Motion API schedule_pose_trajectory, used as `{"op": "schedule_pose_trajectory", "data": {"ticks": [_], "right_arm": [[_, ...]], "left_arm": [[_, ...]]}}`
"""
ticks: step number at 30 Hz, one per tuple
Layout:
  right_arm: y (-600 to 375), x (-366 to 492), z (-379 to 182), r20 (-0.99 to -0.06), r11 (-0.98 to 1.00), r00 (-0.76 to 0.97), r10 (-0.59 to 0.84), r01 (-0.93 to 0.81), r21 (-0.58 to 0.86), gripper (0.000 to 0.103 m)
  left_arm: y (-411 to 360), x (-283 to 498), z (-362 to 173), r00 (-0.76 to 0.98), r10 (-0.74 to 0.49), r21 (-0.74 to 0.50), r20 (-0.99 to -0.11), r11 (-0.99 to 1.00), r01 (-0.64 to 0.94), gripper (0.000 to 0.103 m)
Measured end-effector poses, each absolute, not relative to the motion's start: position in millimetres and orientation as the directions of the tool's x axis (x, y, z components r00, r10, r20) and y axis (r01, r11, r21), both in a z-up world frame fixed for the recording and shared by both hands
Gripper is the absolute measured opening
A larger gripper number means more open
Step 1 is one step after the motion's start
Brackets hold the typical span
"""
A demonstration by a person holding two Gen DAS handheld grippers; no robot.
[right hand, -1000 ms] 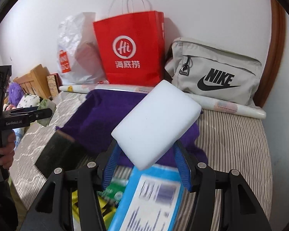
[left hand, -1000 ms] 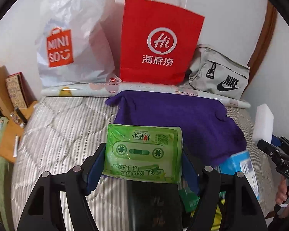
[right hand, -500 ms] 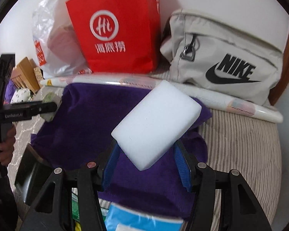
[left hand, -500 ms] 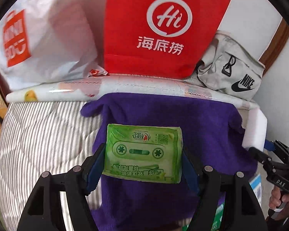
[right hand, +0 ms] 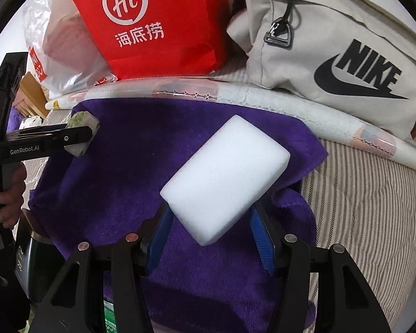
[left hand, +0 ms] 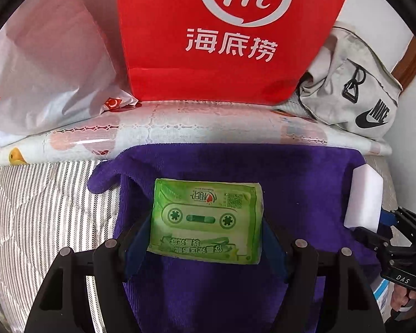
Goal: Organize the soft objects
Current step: 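Carry the green pack and white sponge onto the purple towel and release both, then withdraw both open tools from the towel toward the remaining items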
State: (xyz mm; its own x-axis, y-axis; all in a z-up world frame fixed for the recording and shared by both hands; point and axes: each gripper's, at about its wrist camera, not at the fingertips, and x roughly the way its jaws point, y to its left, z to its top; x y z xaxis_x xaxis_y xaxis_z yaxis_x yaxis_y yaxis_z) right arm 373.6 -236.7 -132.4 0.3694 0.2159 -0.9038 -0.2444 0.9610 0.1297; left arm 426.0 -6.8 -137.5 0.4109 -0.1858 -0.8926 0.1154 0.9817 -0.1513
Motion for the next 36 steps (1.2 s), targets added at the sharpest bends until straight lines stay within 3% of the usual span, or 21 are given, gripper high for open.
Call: {"op": "schedule_pose_trajectory", "data": {"ticks": [10, 12, 14, 25, 36], "right_arm": [[-236, 383, -146, -0.92, 0.96, 0.317, 0.232, -0.226, 0.164, 0.061], [-237, 382, -147, -0.922, 0.961, 0.313, 0.228, -0.228, 0.16, 0.074], [-237, 382, -147, -0.921, 0.961, 0.317, 0.227, -0.229, 0.158, 0.079], [-256, 366, -128, -0.907, 0.963, 0.334, 0.257, -0.17, 0.21, 0.079], [-264, 292, -70, -0.841, 0.986, 0.518, 0.153, -0.132, 0.098, 0.079]], "left_arm": [[-4, 433, -150, 0.366, -0.203, -0.176, -0.908, 0.979, 0.105, 0.074], [-4, 433, -150, 0.363, -0.207, -0.182, -0.908, 0.978, 0.104, 0.08], [-5, 432, -151, 0.355, -0.206, -0.178, -0.912, 0.978, 0.112, 0.083], [9, 401, -116, 0.437, -0.176, -0.145, -0.882, 0.984, 0.104, 0.083], [24, 316, -64, 0.567, -0.207, -0.164, -0.797, 0.978, 0.127, 0.082]]}}
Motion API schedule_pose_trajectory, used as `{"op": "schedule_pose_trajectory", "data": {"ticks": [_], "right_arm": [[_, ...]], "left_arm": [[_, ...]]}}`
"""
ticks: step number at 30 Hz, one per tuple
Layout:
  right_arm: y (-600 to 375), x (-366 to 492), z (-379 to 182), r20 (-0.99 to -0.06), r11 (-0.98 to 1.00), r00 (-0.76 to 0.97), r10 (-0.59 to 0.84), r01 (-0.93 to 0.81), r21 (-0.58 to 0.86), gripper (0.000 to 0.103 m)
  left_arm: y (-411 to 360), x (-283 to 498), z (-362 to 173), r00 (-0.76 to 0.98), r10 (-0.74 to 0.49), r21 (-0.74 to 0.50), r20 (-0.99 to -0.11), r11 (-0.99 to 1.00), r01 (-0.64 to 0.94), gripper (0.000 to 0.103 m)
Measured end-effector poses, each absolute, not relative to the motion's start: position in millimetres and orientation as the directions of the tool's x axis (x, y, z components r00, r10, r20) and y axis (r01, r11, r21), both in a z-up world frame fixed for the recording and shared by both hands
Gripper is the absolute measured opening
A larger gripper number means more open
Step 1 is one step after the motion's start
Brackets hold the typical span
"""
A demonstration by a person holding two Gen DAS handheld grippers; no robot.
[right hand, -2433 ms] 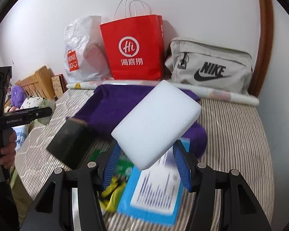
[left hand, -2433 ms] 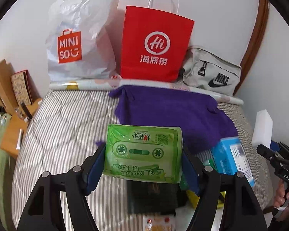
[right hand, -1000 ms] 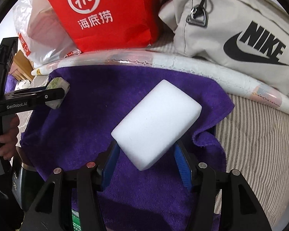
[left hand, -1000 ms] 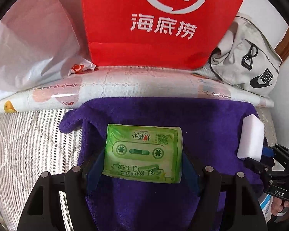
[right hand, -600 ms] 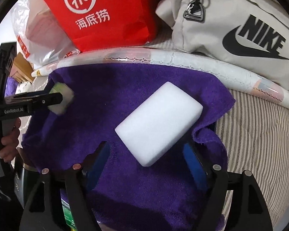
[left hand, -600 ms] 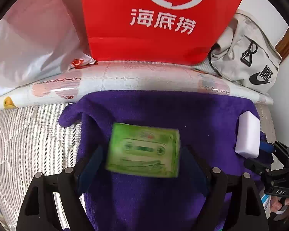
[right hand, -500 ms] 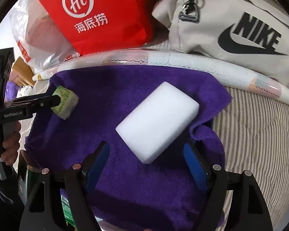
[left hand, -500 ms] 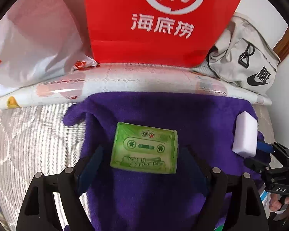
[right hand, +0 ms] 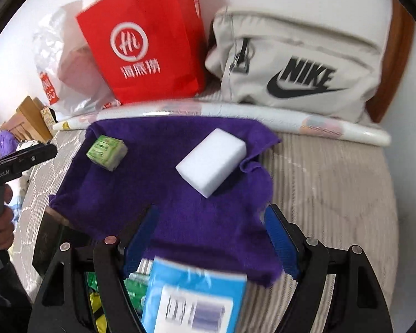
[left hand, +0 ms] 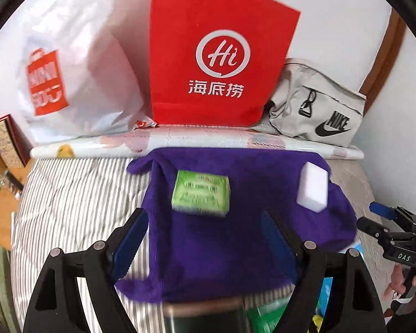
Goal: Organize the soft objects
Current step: 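Withdraw both open tools from the towel toward the remaining items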
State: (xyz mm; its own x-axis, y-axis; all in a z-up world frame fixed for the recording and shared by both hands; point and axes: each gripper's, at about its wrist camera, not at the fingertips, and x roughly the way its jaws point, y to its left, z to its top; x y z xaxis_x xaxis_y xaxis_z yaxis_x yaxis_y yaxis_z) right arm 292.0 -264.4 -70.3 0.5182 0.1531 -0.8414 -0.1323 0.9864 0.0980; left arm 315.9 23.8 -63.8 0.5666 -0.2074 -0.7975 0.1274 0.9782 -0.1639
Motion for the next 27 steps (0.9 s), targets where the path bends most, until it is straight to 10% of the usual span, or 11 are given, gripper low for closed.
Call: {"op": "schedule_pose_trajectory", "data": {"ticks": [27], "right_arm": [[-211, 72, -91, -0.826, 0.95, 0.483, 0.29, -0.252, 0.185, 0.079]], "left_arm": [[36, 118, -135, 0.477, -0.172, -0.112, -0.862, 0.982, 0.152, 0.082]]}}
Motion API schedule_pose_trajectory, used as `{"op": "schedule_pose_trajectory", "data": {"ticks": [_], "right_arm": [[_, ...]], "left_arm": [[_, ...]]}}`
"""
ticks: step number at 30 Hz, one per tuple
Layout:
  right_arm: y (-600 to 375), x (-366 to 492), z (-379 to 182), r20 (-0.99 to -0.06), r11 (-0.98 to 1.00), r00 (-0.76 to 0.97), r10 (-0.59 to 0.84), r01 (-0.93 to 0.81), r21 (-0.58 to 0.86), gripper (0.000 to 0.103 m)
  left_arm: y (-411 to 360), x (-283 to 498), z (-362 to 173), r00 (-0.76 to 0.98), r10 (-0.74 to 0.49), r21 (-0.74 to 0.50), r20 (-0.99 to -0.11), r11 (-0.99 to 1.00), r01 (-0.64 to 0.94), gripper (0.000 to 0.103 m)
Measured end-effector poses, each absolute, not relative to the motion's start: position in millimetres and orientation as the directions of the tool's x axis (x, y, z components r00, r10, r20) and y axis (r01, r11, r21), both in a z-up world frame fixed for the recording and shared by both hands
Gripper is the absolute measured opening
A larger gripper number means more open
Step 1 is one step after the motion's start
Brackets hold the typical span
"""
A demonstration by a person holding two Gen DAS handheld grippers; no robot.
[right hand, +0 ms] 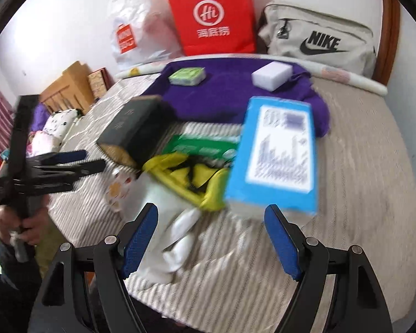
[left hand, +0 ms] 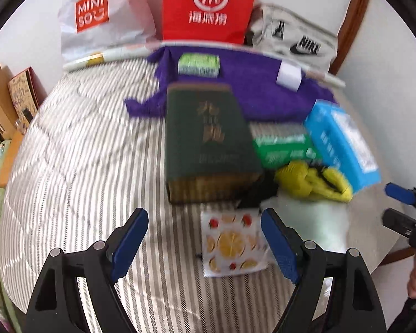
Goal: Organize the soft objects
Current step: 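Withdraw both open tools from the towel toward the remaining items, then grasp the yellow pouch with the right tool while the left tool grasps the orange-print packet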
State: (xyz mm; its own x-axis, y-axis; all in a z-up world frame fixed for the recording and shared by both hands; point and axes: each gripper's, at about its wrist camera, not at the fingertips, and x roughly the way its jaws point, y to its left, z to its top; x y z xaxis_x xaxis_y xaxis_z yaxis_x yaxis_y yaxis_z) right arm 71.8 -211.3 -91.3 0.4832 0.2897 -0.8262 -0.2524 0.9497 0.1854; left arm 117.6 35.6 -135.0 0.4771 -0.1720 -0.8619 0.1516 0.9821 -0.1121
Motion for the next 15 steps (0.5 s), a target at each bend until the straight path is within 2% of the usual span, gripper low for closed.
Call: {"op": "schedule_pose_trajectory", "data": {"ticks": [10, 12, 15], "right_arm": [[-167, 68, -123, -0.827, 0.923, 0.43, 0.362, -0.292, 0.252, 0.079], [-164, 74, -124, -0.83, 0.931, 0.44, 0.344, -0.274, 0.241, 0.073], [-165, 80, -117, -0.807, 0.929, 0.469, 0.358, -0.269, 0.256, 0.073]], "left_arm": [[55, 108, -157, 0.47, -0.184, -0.157, -0.864, 0.983, 0.095, 0.082], [57, 106, -158, 0.467, -0.194, -0.165, -0.863, 0.981, 0.103, 0.082], [60, 105, -161, 0.463, -0.199, -0.172, -0.864, 0.98, 0.101, 0.082]]}}
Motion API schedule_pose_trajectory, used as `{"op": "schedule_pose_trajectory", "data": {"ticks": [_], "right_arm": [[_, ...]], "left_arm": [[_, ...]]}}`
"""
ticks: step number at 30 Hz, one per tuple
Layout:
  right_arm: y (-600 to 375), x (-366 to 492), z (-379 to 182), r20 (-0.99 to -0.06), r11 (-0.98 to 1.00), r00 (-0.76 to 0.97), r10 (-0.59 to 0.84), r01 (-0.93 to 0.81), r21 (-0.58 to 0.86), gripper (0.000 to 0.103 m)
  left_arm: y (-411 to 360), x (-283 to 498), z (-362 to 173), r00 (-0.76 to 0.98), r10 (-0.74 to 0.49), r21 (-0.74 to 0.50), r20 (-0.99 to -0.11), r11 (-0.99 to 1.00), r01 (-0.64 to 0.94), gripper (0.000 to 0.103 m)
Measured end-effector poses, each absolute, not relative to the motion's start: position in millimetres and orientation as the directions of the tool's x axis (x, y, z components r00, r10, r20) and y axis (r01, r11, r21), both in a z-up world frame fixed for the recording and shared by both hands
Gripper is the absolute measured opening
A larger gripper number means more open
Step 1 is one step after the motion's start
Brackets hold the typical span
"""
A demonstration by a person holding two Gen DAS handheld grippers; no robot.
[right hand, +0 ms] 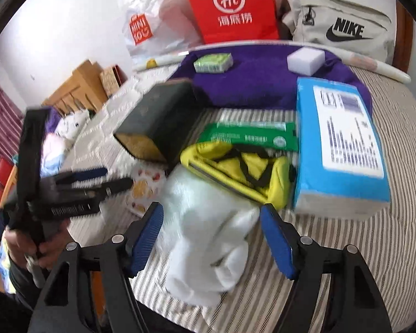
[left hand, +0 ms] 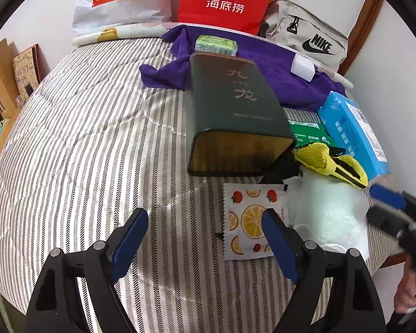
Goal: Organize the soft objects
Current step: 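Grasp the yellow pouch with the right tool while the left tool grasps the orange-print packet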
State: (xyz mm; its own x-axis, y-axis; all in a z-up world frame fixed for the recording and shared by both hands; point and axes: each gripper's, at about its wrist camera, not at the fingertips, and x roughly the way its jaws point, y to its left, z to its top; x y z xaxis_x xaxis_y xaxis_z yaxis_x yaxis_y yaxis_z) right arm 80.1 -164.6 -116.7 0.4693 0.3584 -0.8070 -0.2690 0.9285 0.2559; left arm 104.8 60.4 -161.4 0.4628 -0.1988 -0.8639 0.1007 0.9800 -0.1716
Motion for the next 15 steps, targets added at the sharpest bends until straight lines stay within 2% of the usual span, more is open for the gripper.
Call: {"op": "schedule_pose_trajectory", "data": {"ticks": [7, 11, 12, 14, 15], "right_arm": [[-138, 104, -117, -0.821, 0.931, 0.499, 0.279, -0.349, 0.104, 0.072], [-120, 117, -133, -0.846, 0.92, 0.474, 0.245, -0.389, 0.048, 0.057], [-117, 121, -138, -0.856, 0.921, 0.468, 0.219, -0.389, 0.023, 0.048], [-114, 126, -142, -0.862, 0.917, 0.464, 0.203, -0.4, 0.001, 0.037], [-115, 127, -141, -0.861, 0.915, 0.463, 0.211, -0.404, 0.007, 0.035]], "left_arm": [[65, 107, -165, 0.458, -0.231, -0.211, -0.858, 0.973, 0.096, 0.082], [65, 109, -166, 0.452, -0.235, -0.209, -0.861, 0.972, 0.107, 0.082], [65, 110, -166, 0.451, -0.236, -0.21, -0.861, 0.972, 0.108, 0.082], [66, 111, -167, 0.448, -0.237, -0.212, -0.862, 0.971, 0.106, 0.082], [67, 111, -167, 0.448, -0.241, -0.216, -0.861, 0.97, 0.107, 0.082]]}}
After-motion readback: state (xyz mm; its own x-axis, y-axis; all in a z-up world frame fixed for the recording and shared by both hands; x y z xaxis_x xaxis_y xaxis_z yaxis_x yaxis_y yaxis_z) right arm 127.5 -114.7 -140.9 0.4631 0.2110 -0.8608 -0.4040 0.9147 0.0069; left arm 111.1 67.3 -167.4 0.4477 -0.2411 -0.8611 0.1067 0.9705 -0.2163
